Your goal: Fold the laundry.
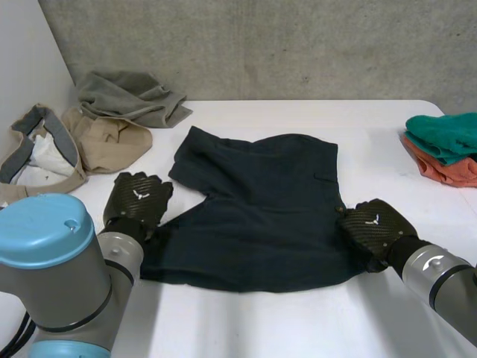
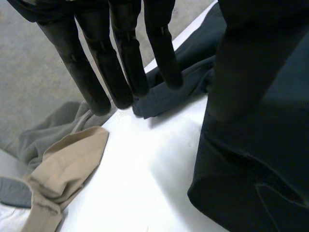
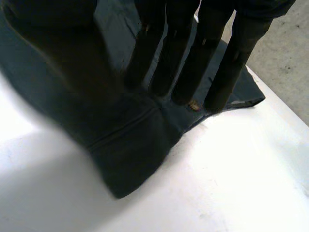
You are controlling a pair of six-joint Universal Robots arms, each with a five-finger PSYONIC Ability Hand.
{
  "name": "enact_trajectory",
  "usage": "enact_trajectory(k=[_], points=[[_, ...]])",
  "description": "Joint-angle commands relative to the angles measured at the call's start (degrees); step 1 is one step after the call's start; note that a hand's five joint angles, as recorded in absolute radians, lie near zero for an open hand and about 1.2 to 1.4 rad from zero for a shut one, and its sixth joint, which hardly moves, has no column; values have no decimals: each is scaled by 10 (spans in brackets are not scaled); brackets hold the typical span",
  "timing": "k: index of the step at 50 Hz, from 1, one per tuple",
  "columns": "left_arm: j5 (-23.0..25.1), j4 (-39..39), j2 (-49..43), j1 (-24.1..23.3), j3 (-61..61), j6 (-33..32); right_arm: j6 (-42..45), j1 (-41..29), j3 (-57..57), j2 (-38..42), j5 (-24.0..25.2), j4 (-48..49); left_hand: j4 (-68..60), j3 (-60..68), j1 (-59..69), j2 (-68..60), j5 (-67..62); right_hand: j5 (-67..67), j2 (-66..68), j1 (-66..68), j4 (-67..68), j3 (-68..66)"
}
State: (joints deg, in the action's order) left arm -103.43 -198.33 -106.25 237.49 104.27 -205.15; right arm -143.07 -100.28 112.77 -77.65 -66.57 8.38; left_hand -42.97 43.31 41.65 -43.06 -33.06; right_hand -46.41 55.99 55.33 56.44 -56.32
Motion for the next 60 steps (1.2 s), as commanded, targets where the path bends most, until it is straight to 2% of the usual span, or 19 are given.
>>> enact_trajectory(k=[1, 3, 6, 10, 17, 21, 26, 30, 35, 39, 42, 43, 55, 59, 60], points=[[13, 1, 3, 10, -17, -22, -2, 1, -12, -7, -4, -4, 97, -100, -83, 98, 98, 364, -359, -353, -364, 363], [12, 5, 20, 15, -19, -22, -3, 2, -14, -21, -11, -8, 209, -212, -196, 210, 210, 389, -385, -378, -389, 388], [15, 7, 52, 14, -13, -23, -5, 6, -16, -50, -19, -21, 217, -220, -203, 217, 217, 391, -387, -380, -391, 390], [16, 20, 105, 8, 7, -20, -5, 31, -22, -75, -17, -64, 191, -195, -178, 192, 192, 371, -367, -360, -371, 370], [17, 100, 177, -16, 67, -14, 10, 48, -29, -94, 1, -172, 64, -67, -50, 64, 64, 280, -276, -269, -280, 279], [17, 173, 177, -54, 94, 9, 39, 66, -10, -93, 36, -169, 57, -60, -44, 58, 58, 228, -224, -217, -228, 227], [13, 204, 162, -66, 113, 67, 61, 69, 8, -80, 66, -145, 63, -67, -50, 64, 64, 192, -188, -182, -193, 192], [14, 204, 141, -67, 115, 113, 63, 69, 17, -40, 77, -92, 82, -85, -69, 83, 83, 172, -168, -161, -173, 171], [15, 195, 118, -67, 114, 132, 65, 68, 18, 9, 83, -57, 92, -95, -79, 93, 93, 139, -135, -128, -139, 138], [14, 172, 99, -67, 115, 135, 67, 69, 18, 25, 82, -45, 90, -94, -77, 91, 91, 6, -2, 5, -6, 5], [11, 153, 83, -67, 117, 135, 67, 69, 18, 26, 81, -33, 89, -92, -75, 90, 90, -221, 225, 232, 220, -222], [10, 149, 79, -67, 116, 135, 67, 69, 18, 26, 81, -29, 89, -92, -75, 90, 90, -236, 240, 247, 235, -237], [-11, 68, 11, -66, 107, 128, 67, 69, 28, 26, 81, -21, 60, -64, -47, 61, 61, -236, 240, 247, 236, -237], [-12, 46, -8, -66, 100, 128, 67, 69, 29, 26, 80, -22, -41, 37, 54, -40, -40, -236, 240, 247, 236, -237], [-12, 38, -13, -64, 99, 128, 67, 69, 29, 26, 80, -22, -116, 112, 129, -115, -115, -236, 240, 247, 236, -237]])
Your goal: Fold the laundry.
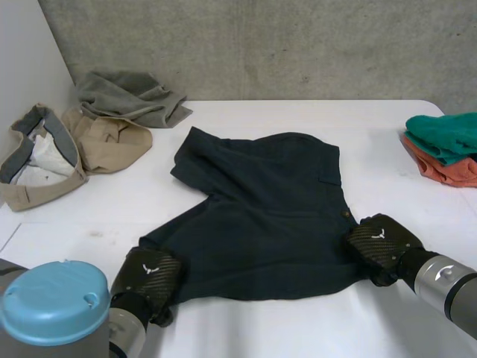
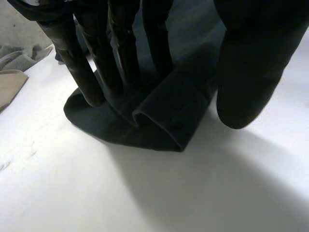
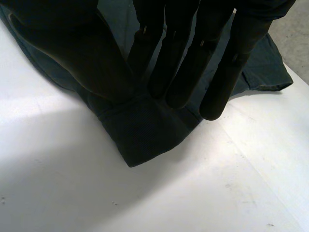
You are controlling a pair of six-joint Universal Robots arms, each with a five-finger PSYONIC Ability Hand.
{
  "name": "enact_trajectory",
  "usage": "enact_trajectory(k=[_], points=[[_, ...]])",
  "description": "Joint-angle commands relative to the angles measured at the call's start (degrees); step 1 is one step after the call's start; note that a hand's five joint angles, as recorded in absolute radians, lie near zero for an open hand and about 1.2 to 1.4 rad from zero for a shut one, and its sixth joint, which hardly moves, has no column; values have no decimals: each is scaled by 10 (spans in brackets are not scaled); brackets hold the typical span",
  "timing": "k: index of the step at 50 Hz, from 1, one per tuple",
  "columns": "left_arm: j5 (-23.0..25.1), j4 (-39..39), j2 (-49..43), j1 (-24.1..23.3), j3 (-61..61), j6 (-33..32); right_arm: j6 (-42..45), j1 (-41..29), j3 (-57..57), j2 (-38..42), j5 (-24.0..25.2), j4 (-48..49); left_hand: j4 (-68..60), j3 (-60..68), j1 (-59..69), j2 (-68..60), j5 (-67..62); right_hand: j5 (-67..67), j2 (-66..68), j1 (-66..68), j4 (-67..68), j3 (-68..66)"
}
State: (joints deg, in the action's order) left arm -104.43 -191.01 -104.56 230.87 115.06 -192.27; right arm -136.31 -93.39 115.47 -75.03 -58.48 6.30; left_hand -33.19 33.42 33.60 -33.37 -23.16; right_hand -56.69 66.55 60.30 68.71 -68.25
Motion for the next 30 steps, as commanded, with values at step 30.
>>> enact_trajectory(k=[30], points=[[5, -22, -31, 50, -113, -46, -80, 0, -10, -50, -8, -61, -468, 466, 464, -466, -468, 432, -430, -368, -452, 447]])
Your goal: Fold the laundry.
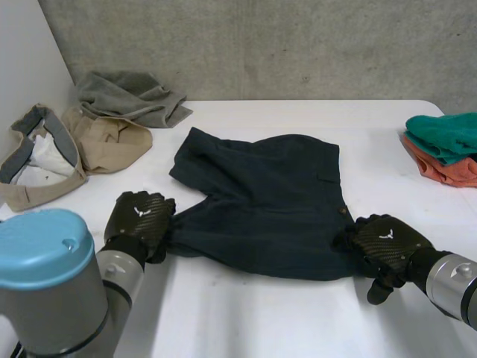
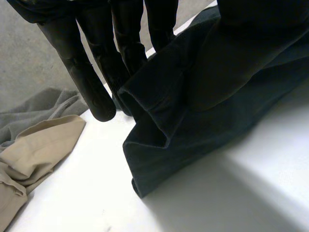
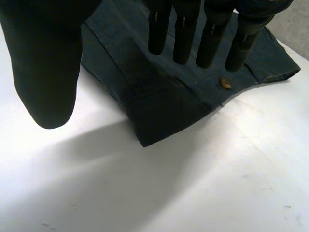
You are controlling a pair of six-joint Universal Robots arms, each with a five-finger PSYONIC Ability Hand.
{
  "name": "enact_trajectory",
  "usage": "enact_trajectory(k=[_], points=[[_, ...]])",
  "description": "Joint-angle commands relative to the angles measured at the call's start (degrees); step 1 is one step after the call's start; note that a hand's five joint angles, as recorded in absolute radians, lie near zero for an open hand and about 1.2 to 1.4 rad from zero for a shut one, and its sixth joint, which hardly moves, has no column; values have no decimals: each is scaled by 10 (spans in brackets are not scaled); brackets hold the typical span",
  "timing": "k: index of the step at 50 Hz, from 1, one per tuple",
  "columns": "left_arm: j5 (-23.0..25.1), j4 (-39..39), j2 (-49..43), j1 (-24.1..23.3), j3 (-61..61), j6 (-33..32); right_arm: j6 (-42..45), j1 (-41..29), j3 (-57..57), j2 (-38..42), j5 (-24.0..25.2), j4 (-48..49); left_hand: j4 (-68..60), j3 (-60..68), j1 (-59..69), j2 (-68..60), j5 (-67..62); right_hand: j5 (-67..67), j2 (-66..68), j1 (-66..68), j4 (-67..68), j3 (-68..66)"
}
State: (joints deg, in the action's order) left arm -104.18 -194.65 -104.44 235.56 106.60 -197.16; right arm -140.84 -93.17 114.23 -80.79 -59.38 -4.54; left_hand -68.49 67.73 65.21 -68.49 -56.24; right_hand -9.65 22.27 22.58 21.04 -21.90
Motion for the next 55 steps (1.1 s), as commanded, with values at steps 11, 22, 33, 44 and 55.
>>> enact_trajectory(k=[11, 22, 33, 44, 55], points=[[2, 25, -34, 10, -46, 5, -71, -21, -27, 94, -15, 112, -115, 123, 148, -115, -138, -242, 216, 213, 228, -220], [1, 54, -4, 3, -36, 4, -72, -27, -37, 90, -48, 115, -115, 123, 148, -115, -138, -603, 577, 574, 590, -581], [6, 259, 144, -50, -2, -4, 13, -23, -89, -129, -71, -47, -115, 123, 148, -115, -138, -603, 577, 574, 590, -581], [23, 368, 196, -135, 6, -27, 243, -4, -91, -184, -83, -251, -115, 123, 148, -115, -138, -603, 577, 574, 590, -581], [17, 262, -58, -63, -104, -45, 153, -73, -160, 27, -118, -171, -115, 123, 148, -115, -138, -603, 577, 574, 590, -581]])
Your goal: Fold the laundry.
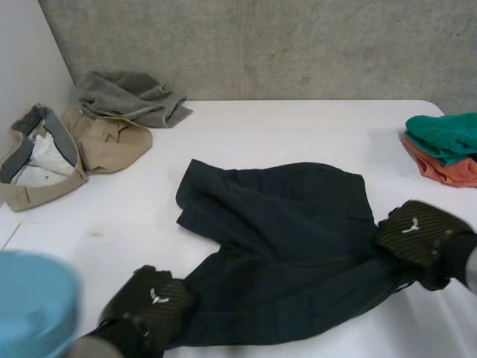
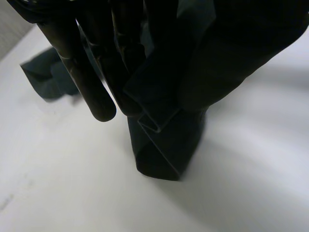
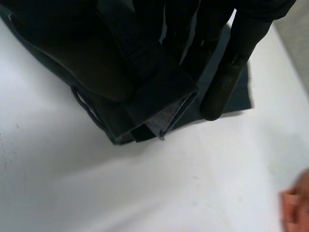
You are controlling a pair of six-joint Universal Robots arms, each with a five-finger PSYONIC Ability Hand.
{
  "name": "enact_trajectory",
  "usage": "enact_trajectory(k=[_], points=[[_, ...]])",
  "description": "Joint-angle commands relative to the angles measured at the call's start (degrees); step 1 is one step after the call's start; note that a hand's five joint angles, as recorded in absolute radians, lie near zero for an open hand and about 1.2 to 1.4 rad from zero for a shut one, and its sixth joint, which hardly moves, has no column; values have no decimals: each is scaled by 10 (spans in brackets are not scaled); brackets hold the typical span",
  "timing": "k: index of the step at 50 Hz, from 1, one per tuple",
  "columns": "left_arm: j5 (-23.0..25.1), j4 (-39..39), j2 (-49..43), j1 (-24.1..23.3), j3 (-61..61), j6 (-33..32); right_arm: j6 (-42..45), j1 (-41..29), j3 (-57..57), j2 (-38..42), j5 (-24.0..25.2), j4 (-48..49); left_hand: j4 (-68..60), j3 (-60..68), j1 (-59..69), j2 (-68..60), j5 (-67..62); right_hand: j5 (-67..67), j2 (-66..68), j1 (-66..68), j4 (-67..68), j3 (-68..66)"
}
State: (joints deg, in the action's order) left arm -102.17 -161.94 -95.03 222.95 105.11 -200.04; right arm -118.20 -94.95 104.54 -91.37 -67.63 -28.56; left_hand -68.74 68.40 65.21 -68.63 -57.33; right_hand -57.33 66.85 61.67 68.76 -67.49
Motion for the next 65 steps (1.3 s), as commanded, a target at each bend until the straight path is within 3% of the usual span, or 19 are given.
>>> enact_trajectory(k=[1, 6, 8, 10, 15, 16, 20, 28, 34, 44, 51, 58, 65], points=[[-4, -72, -166, 71, -109, -24, -85, -61, -78, 146, -45, 81, -113, 116, 148, -114, -127, -127, 131, 183, 112, -125], [-6, -114, -221, 89, -255, -91, -148, -80, -172, 187, -92, 161, -113, 116, 148, -114, -127, -127, 131, 183, 112, -125], [-8, -158, -232, 95, -332, -130, -181, -84, -248, 198, -110, 234, -113, 116, 148, -114, -127, -127, 131, 183, 112, -125], [-8, -246, -236, 109, -410, -184, -198, -88, -281, 200, -116, 277, -113, 116, 148, -114, -127, -127, 131, 183, 112, -125], [-4, -439, -224, 136, -473, -268, -278, -97, -356, 198, -121, 517, -113, 116, 148, -114, -127, -127, 131, 183, 112, -125], [-7, -512, -222, 149, -482, -289, -288, -96, -360, 197, -124, 555, -113, 116, 148, -114, -127, -127, 131, 183, 112, -125], [-8, -616, -205, 151, -475, -297, -316, -100, -372, 201, -144, 666, -113, 116, 148, -114, -127, -127, 131, 183, 112, -125], [-9, -534, -199, 155, -400, -243, -316, -116, -399, 246, -155, 580, -113, 116, 148, -114, -127, -127, 131, 183, 112, -125], [-9, -494, -201, 149, -318, -215, -317, -125, -360, 297, -151, 516, -113, 116, 148, -114, -127, -127, 131, 183, 112, -125], [-13, -459, -227, 99, -151, -209, -289, -132, -275, 374, -147, 417, -113, 116, 148, -114, -127, -127, 131, 183, 112, -125], [-17, -365, -167, 69, -47, -212, -245, -127, -205, 324, -143, 275, -113, 116, 148, -114, -127, -127, 131, 183, 112, -125], [-52, -194, -66, 29, 14, -207, -170, -124, -131, 218, -140, 146, -113, 116, 148, -114, -127, -127, 131, 183, 112, -125], [-69, 1, -30, -67, 33, -193, -24, -114, -16, 100, -141, 32, -113, 116, 148, -114, -127, -127, 131, 183, 112, -125]])
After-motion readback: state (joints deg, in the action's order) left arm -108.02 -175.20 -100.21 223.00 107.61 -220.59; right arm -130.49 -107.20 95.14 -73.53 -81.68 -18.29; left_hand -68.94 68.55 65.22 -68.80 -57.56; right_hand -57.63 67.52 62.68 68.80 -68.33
